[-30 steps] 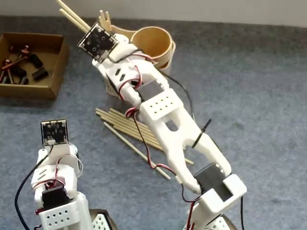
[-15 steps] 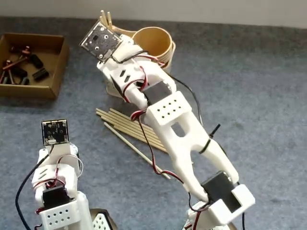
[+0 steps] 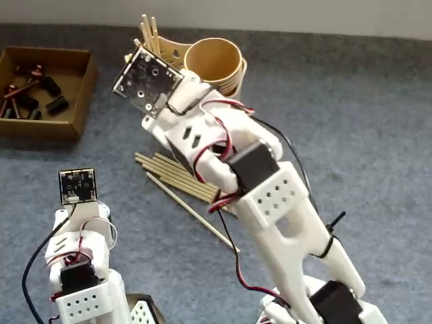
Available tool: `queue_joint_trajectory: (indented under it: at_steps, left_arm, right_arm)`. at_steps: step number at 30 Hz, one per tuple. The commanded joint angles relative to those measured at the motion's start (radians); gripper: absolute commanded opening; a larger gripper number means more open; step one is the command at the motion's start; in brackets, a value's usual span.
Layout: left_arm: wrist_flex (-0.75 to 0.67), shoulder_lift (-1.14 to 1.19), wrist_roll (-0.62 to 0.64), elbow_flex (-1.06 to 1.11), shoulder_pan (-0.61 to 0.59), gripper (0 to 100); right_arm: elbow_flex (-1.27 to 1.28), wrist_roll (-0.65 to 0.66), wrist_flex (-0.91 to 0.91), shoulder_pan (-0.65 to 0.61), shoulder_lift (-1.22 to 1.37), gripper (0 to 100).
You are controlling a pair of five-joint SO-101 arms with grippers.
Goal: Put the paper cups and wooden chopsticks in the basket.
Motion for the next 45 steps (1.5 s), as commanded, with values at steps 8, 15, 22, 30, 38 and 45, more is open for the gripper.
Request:
queue_joint_trajectory:
  at_steps: [8, 15, 22, 30, 38, 45]
  left_arm:
    - [0.005, -0.002, -0.003, 0.021, 0.018, 4]
    - [0.005, -0.002, -0.003, 0.021, 0.018, 4]
    - [0.005, -0.002, -0.003, 0.021, 0.018, 4]
    - [0.005, -0.002, -0.003, 0.021, 0.018, 4]
    - [0.005, -0.002, -0.003, 0.021, 0.018, 4]
    - [0.006, -0.002, -0.003, 0.021, 0.018, 4]
  right_arm:
    - [-0.004, 0.0, 0.406, -0.013, -0.101, 0.5]
    - [0.13, -0.17, 0.496, -0.015, -0.108, 0.5]
    - [0.42, -0.176, 0.34, -0.01, -0.108, 0.5]
    - [0.639, -0.285, 0.108, -0.015, -0.097, 6.5]
    - [0.872, -0.285, -0.122, -0.03, -0.096, 9.5]
    - [0.998, -0.285, -0.285, -0.088, -0.094, 9.5]
